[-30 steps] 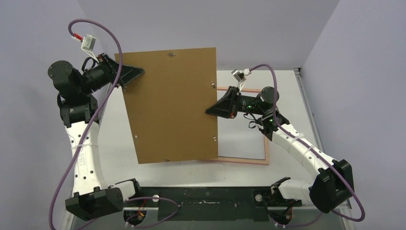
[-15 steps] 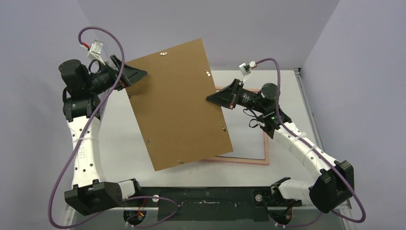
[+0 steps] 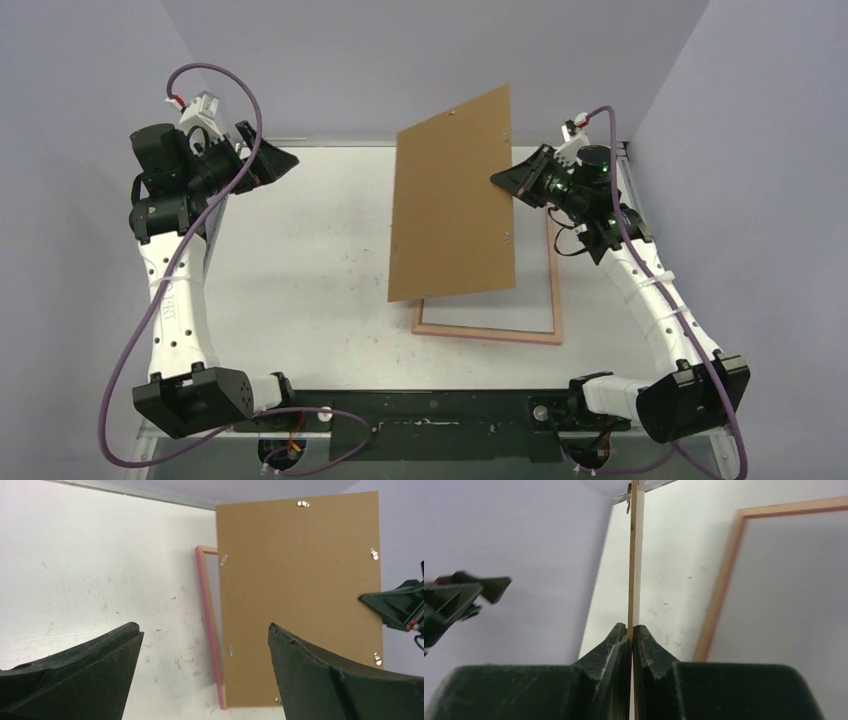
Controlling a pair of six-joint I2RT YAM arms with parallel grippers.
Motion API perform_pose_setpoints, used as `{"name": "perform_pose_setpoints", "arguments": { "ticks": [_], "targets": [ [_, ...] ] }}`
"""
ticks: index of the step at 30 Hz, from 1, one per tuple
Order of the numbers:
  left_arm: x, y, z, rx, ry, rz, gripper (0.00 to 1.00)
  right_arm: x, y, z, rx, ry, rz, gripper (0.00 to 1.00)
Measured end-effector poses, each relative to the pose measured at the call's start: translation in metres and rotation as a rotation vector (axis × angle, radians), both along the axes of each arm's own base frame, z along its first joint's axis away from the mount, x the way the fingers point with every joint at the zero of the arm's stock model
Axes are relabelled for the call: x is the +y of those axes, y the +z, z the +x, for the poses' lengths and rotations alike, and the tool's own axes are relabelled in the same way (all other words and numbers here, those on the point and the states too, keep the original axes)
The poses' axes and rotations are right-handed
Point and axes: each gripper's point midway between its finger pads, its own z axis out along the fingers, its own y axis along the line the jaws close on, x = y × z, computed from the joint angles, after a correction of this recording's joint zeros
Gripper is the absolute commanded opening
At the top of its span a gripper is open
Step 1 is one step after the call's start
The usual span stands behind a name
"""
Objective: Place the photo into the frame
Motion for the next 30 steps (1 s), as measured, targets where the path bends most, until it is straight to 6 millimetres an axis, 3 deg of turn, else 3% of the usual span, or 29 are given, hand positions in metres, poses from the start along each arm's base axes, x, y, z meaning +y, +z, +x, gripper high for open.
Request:
{"name": "perform_pose_setpoints", "arguments": {
  "ticks": [3, 6, 7, 12, 15, 18, 30],
  "targets": [
    [-0.008, -0.013, 0.002, 0.024, -0.023, 0.044, 0.96, -0.042, -0.021, 0.014, 0.076, -0.143, -0.059, 0.05],
    [-0.030, -0.036, 0.003, 0.058, -0.088, 0.082, 0.98, -0.079, -0.033, 0.015, 0.129, -0.250, -0.106, 0.05],
    [-0.041, -0.048, 0.003, 0.081, -0.116, 0.093, 1.00, -0.090, -0.035, 0.014, 0.144, -0.280, -0.120, 0.05],
    [-0.097, -0.115, -0.004, 0.222, -0.272, 0.140, 0.90, -0.121, -0.035, 0.003, 0.164, -0.340, -0.143, 0.05],
    [-0.115, -0.150, -0.006, 0.301, -0.324, 0.153, 0.88, -0.128, -0.035, -0.001, 0.164, -0.324, -0.140, 0.05],
    [-0.116, -0.164, -0.003, 0.325, -0.330, 0.159, 0.85, -0.130, -0.036, -0.001, 0.157, -0.297, -0.146, 0.05],
    [-0.116, -0.165, 0.000, 0.299, -0.340, 0.176, 0.83, -0.116, -0.069, 0.000, 0.195, -0.147, -0.156, 0.05]
  ]
}}
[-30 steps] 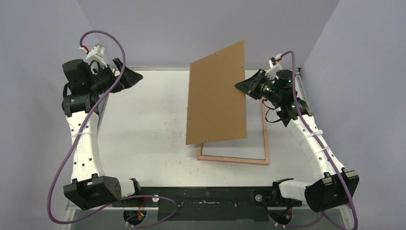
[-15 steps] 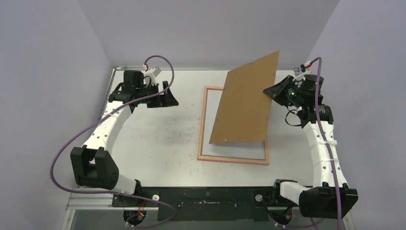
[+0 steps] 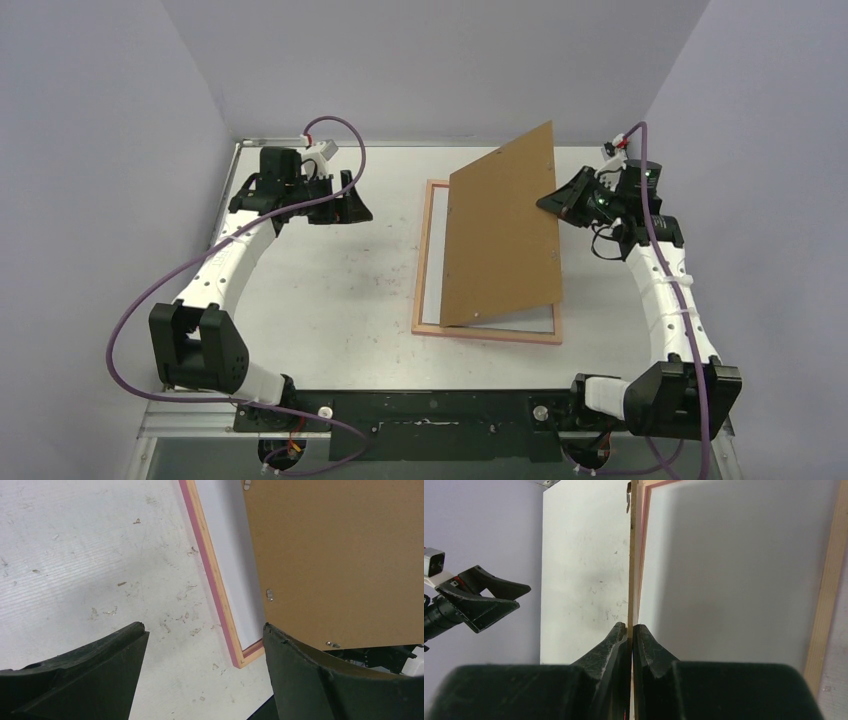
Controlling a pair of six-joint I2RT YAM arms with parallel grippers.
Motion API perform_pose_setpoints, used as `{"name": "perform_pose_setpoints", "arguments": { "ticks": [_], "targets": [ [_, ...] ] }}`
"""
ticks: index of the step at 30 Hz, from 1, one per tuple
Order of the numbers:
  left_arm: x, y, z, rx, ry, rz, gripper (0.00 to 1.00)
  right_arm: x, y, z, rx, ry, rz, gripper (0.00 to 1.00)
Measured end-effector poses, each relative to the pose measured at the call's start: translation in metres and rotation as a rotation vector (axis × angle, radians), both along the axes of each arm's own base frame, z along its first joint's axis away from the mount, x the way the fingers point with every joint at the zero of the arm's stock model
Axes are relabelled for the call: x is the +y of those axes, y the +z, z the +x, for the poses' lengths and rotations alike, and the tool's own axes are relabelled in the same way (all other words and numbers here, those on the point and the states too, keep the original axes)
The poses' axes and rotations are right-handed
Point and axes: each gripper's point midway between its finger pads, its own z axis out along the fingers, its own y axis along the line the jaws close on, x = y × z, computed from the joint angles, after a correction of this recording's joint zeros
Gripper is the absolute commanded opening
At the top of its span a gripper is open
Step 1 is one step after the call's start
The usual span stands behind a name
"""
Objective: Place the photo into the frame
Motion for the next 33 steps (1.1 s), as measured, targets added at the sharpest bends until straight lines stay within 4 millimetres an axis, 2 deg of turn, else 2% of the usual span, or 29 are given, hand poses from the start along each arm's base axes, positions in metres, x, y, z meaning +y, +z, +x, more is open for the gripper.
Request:
{"name": "perform_pose_setpoints", "arguments": {
  "ticks": [8, 33],
  "targets": [
    [0.000, -0.002, -0.001, -0.001, -0.006, 0.006, 0.84, 0.004, -0.019, -0.001, 0.015, 0.021, 0.023, 0.05],
    [0.002, -0.008, -0.006, -0.005, -0.031, 0.031, 0.84, 0.007, -0.047, 0.020, 0.050, 0.005, 0.086, 0.05]
  ]
}}
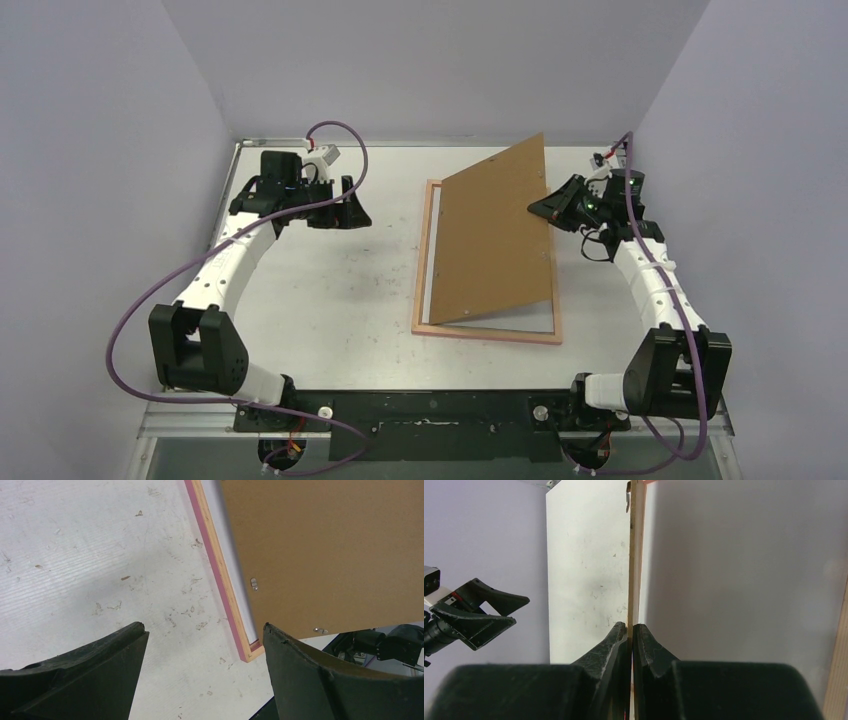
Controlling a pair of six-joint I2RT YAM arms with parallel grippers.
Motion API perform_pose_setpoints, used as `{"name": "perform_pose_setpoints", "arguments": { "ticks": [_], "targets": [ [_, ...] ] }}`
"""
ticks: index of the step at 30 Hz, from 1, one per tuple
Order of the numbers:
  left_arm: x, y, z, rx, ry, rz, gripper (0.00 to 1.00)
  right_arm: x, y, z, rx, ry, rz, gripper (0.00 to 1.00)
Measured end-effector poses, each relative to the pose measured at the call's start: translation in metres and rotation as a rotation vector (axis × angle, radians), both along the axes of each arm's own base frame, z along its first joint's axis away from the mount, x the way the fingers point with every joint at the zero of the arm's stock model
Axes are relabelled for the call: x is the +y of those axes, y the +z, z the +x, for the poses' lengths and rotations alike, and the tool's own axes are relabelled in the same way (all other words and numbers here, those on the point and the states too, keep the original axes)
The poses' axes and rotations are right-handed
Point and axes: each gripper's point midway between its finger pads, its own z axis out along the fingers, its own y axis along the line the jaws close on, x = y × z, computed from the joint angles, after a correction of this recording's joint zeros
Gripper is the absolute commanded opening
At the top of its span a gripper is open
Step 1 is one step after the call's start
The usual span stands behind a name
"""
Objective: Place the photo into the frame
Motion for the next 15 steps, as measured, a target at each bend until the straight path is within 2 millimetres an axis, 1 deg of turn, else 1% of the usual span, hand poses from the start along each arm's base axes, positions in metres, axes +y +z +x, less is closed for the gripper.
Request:
{"name": "perform_pose_setpoints", "arguments": {
  "ticks": [6, 15],
  "targets": [
    [0.000, 0.000, -0.002, 0.000, -0.001, 0.001, 0.84, 0.000, -0.010, 0.000, 0.024, -0.008, 0.013, 0.05],
    [0.000, 0.001, -0.003, -0.001, -0.002, 0.002, 0.84, 0.001, -0.016, 0.002, 0.040, -0.009, 0.017, 0.05]
  ]
}}
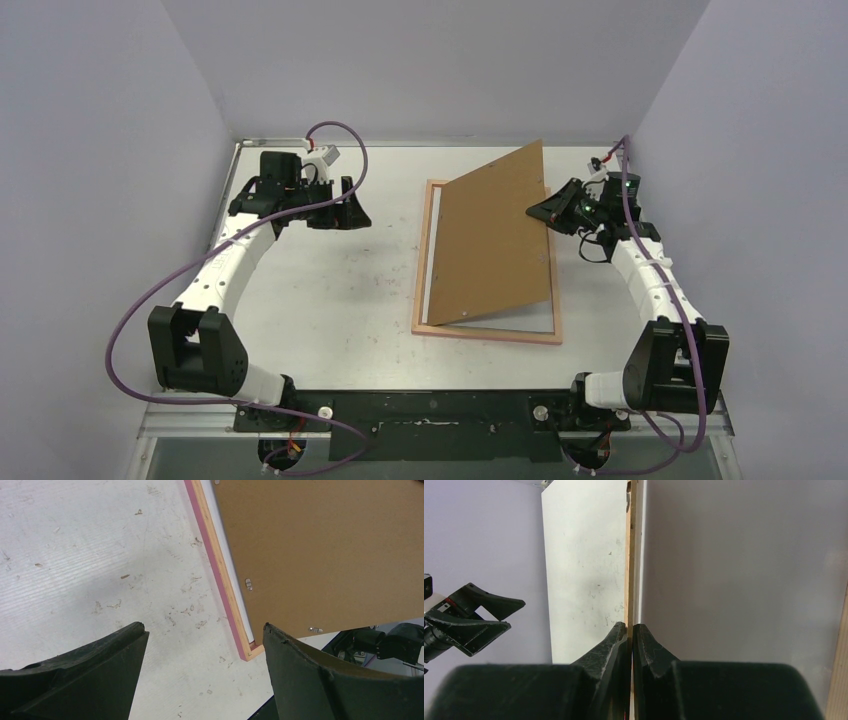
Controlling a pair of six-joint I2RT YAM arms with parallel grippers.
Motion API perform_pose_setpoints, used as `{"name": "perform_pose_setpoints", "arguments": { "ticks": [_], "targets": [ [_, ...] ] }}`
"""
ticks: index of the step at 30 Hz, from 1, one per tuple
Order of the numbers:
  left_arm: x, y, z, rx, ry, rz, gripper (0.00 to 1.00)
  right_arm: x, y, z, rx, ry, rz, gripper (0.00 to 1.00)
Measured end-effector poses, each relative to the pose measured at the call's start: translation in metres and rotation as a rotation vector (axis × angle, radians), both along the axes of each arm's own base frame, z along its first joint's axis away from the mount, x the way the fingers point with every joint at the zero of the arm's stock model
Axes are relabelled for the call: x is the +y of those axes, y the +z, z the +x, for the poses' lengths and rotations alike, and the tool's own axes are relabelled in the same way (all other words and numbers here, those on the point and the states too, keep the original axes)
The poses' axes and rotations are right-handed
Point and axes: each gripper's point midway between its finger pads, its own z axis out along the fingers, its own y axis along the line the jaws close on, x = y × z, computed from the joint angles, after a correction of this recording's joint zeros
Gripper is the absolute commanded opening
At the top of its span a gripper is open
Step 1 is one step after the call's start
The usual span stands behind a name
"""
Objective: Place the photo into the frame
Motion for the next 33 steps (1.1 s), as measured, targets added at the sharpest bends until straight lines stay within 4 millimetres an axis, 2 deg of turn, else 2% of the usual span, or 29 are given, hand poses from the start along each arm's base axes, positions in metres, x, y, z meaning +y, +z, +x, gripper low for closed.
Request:
{"name": "perform_pose_setpoints", "arguments": {
  "ticks": [7, 16, 33],
  "targets": [
    [0.000, 0.000, 0.000, 0.001, 0.000, 0.001, 0.84, 0.001, -0.002, 0.004, -0.002, 0.003, 0.005, 0.05],
    [0.000, 0.000, 0.000, 0.001, 0.001, 0.002, 0.84, 0.005, -0.015, 0.005, 0.026, 0.019, 0.021, 0.05],
    [0.002, -0.001, 0.001, -0.001, 0.006, 0.011, 0.84, 0.013, -0.013, 0.008, 0.003, 0.045, 0.023, 0.05]
  ]
}}
